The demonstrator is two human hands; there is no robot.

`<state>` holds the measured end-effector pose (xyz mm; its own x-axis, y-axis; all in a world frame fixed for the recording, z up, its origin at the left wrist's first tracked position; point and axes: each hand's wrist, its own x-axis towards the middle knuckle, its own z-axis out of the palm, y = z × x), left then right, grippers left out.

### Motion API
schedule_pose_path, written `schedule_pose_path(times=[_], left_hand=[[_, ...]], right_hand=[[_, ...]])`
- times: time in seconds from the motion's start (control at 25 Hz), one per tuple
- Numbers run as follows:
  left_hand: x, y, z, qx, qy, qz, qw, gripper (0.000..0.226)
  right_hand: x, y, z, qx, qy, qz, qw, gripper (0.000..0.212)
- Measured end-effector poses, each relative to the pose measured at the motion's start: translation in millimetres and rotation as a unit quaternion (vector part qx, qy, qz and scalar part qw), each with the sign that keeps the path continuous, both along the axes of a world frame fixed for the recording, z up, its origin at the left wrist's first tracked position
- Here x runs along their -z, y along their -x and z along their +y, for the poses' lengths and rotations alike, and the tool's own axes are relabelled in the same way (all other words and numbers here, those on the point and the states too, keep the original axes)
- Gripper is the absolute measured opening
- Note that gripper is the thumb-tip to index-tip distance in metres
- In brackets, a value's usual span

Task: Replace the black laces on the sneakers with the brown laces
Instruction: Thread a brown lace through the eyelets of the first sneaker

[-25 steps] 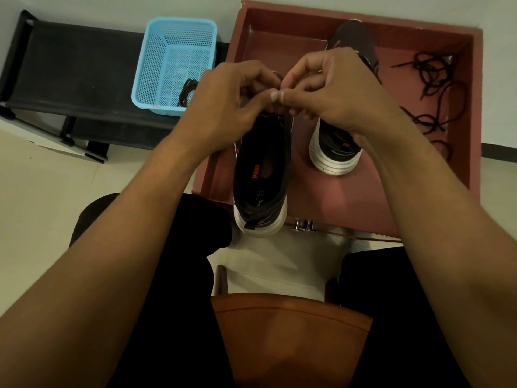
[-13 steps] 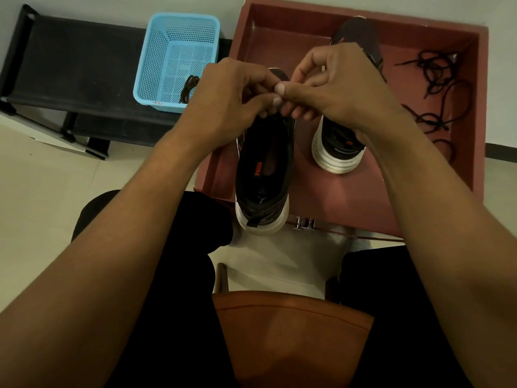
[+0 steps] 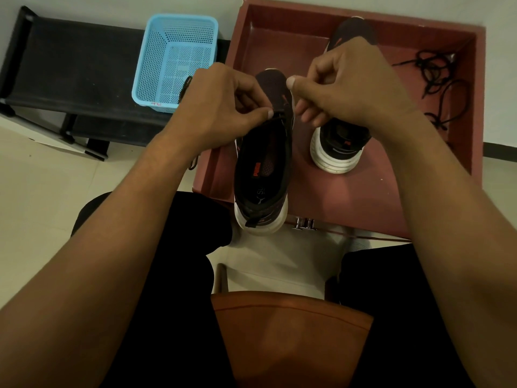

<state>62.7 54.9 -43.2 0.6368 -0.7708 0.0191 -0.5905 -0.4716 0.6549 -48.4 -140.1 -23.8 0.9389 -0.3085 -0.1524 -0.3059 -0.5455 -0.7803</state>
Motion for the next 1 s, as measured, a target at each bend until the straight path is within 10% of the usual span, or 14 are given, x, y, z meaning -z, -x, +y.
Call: schedule_pose_path(times=[0.28, 1.0], left_hand=[[8.7, -1.0, -2.2, 0.015, -0.062, 0.003, 0.998, 0.011], [27.0, 15.3, -20.4, -0.07, -0.083, 0.001, 0.994, 0.009]], right_hand=[[-2.0, 1.4, 13.1, -0.056, 0.01, 0.154, 0.986, 0.032], [6.8, -2.9, 14.7, -0.028, 0.021, 0.149, 0.988, 0.038]])
